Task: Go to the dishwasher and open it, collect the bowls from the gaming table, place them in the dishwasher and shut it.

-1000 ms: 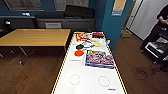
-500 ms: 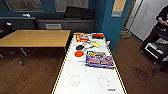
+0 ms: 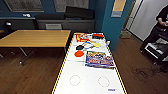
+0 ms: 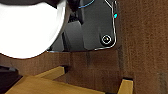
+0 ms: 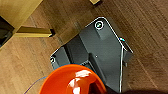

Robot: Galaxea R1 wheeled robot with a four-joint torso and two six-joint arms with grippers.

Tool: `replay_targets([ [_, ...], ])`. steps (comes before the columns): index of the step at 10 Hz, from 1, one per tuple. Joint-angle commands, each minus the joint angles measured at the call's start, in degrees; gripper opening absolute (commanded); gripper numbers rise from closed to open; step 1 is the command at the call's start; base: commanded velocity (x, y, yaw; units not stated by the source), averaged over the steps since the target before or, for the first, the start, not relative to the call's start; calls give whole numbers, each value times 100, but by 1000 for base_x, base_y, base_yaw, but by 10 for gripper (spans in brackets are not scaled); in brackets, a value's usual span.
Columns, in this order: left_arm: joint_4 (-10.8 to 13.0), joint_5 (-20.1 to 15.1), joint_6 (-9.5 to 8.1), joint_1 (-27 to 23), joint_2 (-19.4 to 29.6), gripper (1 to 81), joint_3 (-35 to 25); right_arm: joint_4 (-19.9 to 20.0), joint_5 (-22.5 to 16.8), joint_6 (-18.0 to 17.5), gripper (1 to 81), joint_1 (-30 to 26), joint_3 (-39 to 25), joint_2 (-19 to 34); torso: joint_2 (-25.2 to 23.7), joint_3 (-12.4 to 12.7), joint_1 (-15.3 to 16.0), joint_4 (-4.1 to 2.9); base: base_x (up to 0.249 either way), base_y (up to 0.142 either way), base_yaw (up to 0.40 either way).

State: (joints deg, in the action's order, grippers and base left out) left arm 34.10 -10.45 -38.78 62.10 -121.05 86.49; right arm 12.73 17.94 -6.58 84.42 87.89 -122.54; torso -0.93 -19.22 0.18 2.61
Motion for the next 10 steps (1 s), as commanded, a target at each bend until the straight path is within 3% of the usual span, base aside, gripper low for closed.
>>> replay_targets([
  [1,247,139,89,315,-628,10,663,-139,-432,16,10,-105,435,-166,0,0,0,0,0,0,0],
  [2,290,139,99,413,-798,10,843,-148,-555,17,10,-113,587,-326,-2,252,-2,0,0,0,0],
  [9,378,122,160,905,-1941,10,2504,-209,-705,25,10,-96,1229,-915,-11,1239,-13,0,0,0,0],
  [10,370,122,186,975,-2073,10,2733,-209,-713,25,10,-87,1360,-1011,-13,984,-13,0,0,0,0],
])
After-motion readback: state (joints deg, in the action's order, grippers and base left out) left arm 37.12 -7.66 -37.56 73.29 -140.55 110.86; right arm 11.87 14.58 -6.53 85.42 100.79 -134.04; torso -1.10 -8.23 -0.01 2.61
